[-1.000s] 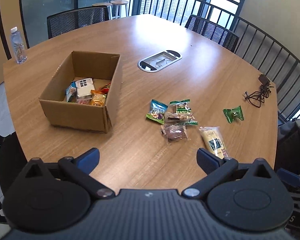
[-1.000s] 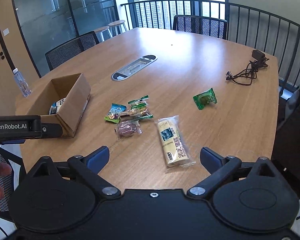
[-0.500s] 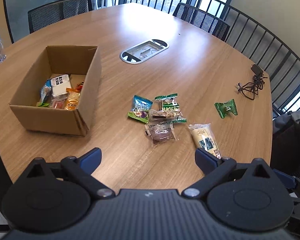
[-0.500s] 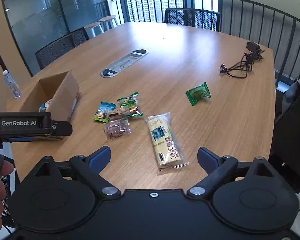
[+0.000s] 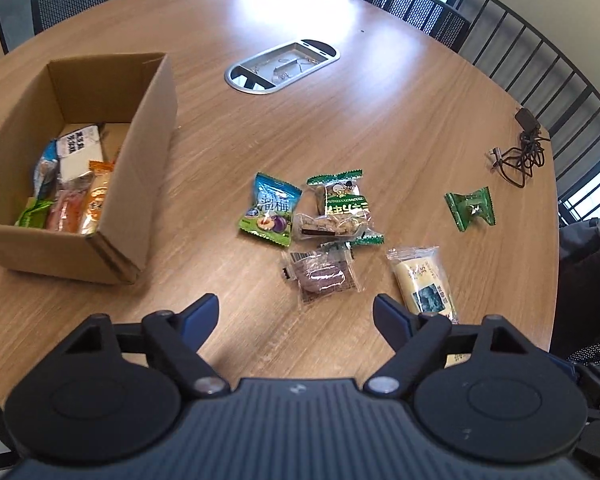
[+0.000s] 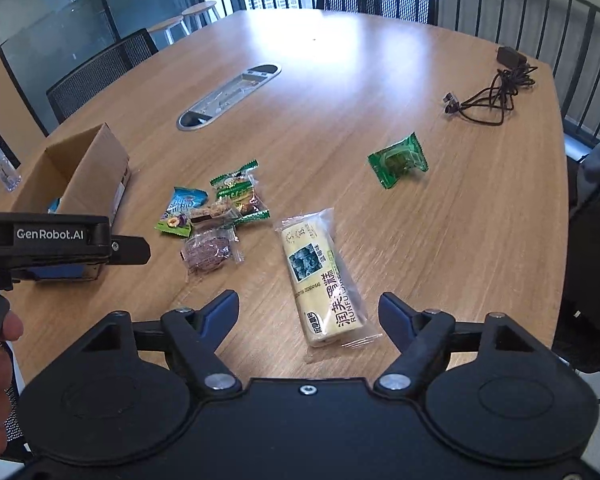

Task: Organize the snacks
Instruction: 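Move both tools back toward the remaining snacks, then grasp the brown wrapped cake with the left tool while the right tool grasps the cream cake bar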

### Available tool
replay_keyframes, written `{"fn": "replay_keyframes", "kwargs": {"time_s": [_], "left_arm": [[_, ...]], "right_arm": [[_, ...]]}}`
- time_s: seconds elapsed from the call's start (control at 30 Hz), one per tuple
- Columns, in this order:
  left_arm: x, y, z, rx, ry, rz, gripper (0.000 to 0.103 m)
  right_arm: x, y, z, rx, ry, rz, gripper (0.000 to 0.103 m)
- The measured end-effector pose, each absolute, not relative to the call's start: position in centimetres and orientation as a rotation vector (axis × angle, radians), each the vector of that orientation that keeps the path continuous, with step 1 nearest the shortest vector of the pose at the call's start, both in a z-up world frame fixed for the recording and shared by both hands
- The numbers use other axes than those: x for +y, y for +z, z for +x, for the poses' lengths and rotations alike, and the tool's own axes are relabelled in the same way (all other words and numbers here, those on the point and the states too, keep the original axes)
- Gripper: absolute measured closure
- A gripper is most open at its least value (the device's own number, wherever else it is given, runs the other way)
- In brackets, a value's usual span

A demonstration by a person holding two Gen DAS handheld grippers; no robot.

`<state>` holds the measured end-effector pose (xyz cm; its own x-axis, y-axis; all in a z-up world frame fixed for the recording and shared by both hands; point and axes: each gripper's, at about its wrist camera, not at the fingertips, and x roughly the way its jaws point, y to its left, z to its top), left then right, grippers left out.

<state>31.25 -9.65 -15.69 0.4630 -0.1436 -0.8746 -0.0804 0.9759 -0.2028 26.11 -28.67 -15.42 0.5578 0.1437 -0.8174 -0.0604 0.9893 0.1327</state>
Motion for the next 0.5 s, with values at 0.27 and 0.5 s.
{"fn": "replay_keyframes", "kwargs": {"time_s": [0.27,0.5], "left_arm": [[-10.8,-18.2,34.1,1.146,-0.075,-0.227,0.02],[-12.0,-20.1,36.1,1.183,-0.076,-0.221,0.023]], "right_arm": [[-29.3,-17.5,28.1,1.042,0.102,0.069,0.029],[-29.3,-19.0,29.1,1.087,0.114,0.05,0.029]]}}
